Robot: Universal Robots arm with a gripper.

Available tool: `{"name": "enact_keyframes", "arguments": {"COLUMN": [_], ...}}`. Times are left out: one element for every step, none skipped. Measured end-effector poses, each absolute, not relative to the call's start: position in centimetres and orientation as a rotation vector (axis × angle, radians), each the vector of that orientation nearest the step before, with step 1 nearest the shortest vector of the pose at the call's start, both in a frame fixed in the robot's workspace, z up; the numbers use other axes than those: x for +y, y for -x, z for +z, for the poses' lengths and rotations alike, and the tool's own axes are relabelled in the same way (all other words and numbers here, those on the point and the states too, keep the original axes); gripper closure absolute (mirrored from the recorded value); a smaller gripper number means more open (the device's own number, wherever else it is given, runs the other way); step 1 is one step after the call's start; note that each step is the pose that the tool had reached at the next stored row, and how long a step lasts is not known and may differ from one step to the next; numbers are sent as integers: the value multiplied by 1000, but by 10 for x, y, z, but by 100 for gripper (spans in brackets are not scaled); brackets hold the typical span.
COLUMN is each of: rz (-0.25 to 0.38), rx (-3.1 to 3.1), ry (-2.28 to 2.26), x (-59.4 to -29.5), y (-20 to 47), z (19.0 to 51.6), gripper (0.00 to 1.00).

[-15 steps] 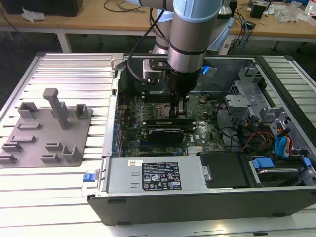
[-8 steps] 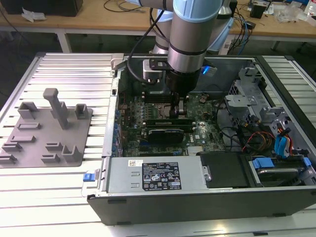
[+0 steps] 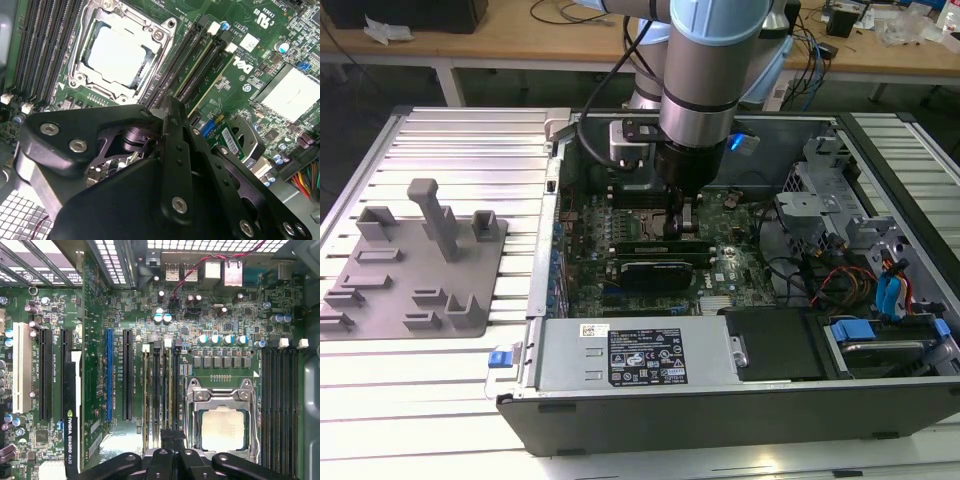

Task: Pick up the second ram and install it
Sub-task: 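Press down the second ram until it locks into place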

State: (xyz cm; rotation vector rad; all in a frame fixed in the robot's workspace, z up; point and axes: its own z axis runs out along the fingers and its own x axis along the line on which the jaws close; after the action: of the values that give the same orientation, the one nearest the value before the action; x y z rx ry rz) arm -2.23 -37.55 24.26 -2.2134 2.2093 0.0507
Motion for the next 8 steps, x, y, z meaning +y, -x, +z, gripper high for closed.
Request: {"name": "enact_keyframes", "arguments": {"rz": [50, 50, 49, 49, 49, 49, 49, 49], "rx": [2209, 2209, 2209, 2209, 2208, 2209, 2208, 2209], "ry": [2213, 2213, 2213, 2213, 2213, 2213, 2213, 2213], "x": [-376, -376, -376, -376, -376, -376, -376, -376], "y": [22, 22, 22, 22, 22, 21, 13, 6], "z": [243, 243, 243, 243, 243, 243, 243, 243], "gripper": [92, 92, 92, 92, 92, 92, 92, 92]}}
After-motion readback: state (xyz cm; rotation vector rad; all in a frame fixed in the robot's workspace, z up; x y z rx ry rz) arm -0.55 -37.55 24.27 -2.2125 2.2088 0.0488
